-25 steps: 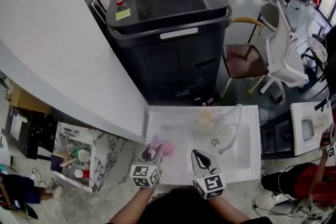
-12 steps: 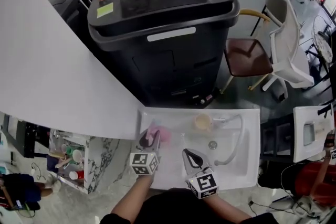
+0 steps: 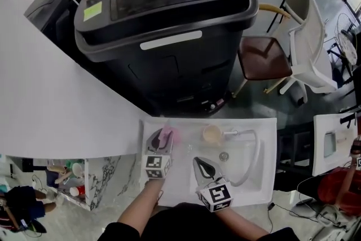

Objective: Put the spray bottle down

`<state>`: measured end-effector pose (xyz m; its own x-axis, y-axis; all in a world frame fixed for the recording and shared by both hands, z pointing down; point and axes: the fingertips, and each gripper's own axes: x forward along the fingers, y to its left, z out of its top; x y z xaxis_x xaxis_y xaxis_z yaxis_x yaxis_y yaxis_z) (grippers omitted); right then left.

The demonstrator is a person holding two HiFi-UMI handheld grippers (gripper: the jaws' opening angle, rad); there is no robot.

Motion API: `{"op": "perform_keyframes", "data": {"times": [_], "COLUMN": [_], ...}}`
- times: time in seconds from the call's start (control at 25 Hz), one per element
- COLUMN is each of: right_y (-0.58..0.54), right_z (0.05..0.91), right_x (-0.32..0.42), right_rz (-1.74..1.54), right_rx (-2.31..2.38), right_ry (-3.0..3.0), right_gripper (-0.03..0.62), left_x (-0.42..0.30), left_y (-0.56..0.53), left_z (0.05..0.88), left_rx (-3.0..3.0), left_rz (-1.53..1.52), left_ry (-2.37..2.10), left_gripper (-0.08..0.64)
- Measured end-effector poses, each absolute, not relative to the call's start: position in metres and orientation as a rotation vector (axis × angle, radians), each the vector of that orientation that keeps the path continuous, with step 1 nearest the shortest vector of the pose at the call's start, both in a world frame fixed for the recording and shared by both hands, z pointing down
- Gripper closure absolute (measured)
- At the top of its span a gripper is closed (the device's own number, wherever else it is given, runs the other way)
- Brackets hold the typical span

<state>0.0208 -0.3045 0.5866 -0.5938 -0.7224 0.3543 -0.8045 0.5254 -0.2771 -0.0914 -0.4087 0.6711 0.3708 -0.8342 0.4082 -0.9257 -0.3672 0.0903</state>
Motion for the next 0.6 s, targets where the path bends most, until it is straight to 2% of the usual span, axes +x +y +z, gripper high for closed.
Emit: {"op": "perform_keyframes", "data": {"times": [0.6], "right_y": [-0.3], "right_z": [0.594], "right_x": [0.027], "right_rz": [0.661], "right_rx": [1.278], "right_ry": [-2.564], "right_gripper": [0.594], "left_x": [-0.081], "left_y": [-0.437], "left_z": [0.669], "left_rx": [2.464], "left_rz": [0.306], "left_ry": [-1.6], "left_gripper": [0.416]}}
